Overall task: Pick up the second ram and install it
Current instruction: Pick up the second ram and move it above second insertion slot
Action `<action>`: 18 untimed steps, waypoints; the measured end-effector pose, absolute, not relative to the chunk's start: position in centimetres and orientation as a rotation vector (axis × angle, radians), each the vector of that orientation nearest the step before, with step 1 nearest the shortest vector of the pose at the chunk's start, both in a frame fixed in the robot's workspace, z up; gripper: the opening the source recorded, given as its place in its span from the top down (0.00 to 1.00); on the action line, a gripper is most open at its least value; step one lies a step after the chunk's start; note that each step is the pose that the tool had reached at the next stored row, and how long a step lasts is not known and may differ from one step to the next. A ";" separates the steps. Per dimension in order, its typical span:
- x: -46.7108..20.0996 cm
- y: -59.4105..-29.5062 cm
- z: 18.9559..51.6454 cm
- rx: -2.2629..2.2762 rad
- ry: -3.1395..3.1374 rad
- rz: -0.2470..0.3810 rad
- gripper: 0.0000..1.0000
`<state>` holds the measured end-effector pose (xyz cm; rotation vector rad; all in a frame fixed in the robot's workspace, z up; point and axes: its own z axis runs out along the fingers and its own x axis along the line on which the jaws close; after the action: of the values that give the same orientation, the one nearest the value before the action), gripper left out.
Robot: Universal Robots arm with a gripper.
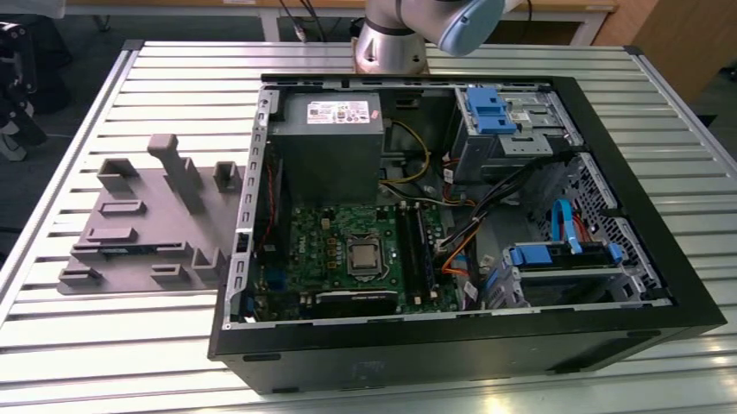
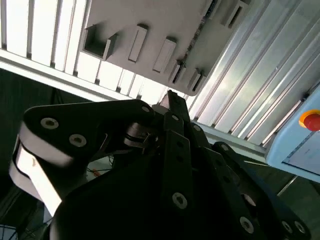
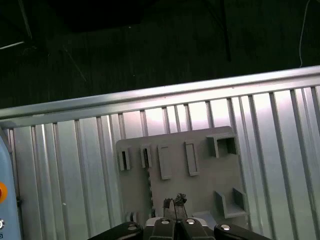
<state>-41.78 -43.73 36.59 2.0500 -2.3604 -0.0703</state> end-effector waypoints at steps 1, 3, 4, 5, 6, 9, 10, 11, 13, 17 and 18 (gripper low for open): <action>-41.8 -43.7 36.6 2.065 -2.347 -0.070 0.89; -41.8 -43.7 36.6 2.086 -2.329 -0.069 0.89; -41.8 -43.7 36.5 2.093 -2.323 -0.069 0.89; -41.8 -43.7 36.5 2.096 -2.320 -0.069 0.89; -41.8 -43.7 36.4 2.098 -2.318 -0.068 0.89; -41.8 -43.7 36.3 2.102 -2.314 -0.068 0.89; -41.8 -43.7 36.3 2.102 -2.314 -0.068 0.89; -41.8 -43.7 36.3 2.102 -2.315 -0.068 0.89; -41.8 -43.7 36.3 2.102 -2.315 -0.068 0.77; -41.8 -43.7 36.3 2.102 -2.315 -0.068 0.59; -41.8 -43.7 36.3 2.102 -2.315 -0.068 0.59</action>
<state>-41.78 -43.73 36.30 2.1018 -2.3145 -0.0682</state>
